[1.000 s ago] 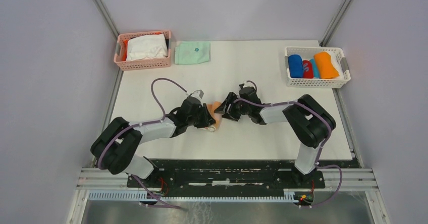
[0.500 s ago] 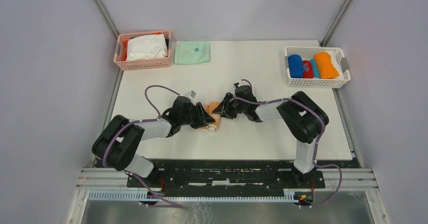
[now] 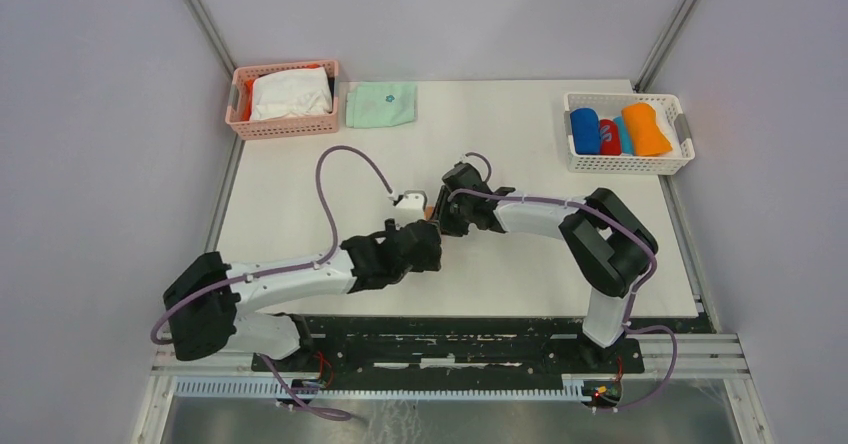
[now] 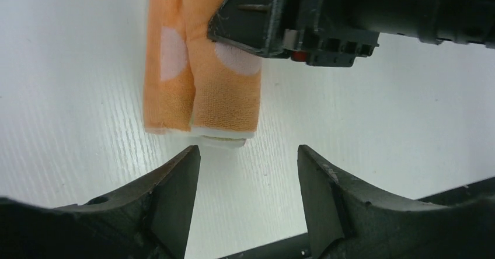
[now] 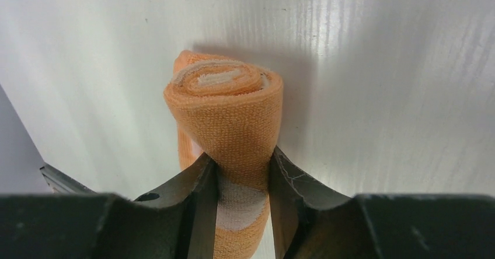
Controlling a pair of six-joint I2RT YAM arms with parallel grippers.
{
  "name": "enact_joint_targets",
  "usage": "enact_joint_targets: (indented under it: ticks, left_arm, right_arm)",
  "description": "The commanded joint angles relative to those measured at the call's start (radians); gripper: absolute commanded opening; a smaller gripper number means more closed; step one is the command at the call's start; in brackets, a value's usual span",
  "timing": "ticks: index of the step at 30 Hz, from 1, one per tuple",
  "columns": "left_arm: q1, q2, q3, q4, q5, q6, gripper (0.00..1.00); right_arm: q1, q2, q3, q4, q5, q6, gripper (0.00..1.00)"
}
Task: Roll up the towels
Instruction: Roll the towel at the center of the board.
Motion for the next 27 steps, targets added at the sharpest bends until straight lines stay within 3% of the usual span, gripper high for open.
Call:
enact_joint_targets:
  ticks: [1,8,16,22,27]
  left_arm:
    - [-0.134,0.116,0.121,-0.126,-0.392,0.053,0.69]
    - [-0.250,0.355,0.258,-0.141,-0.602,0.150,0.69]
    - [-0.268,0.509,0.290,-0.113,-0.622,0.216,0.65]
    - [-0.294,0.463,0.278,-0.158,-0.639,0.137,0.64]
    - [-0.312,0.367,0.239,-0.092,-0.635,0.156,0.66]
  right_arm:
    - [0.007,-0.011,0.017,-0.200,0.100,-0.026,0.41]
    - [0.009,-0.013,0.024,-0.214,0.080,-0.022,0.41]
    - [0.008,-0.031,0.019,-0.219,0.075,-0.024,0.41]
    - [0.009,-0.025,0.018,-0.209,0.064,-0.018,0.41]
    - [0.006,-0.004,0.015,-0.188,0.039,-0.002,0.41]
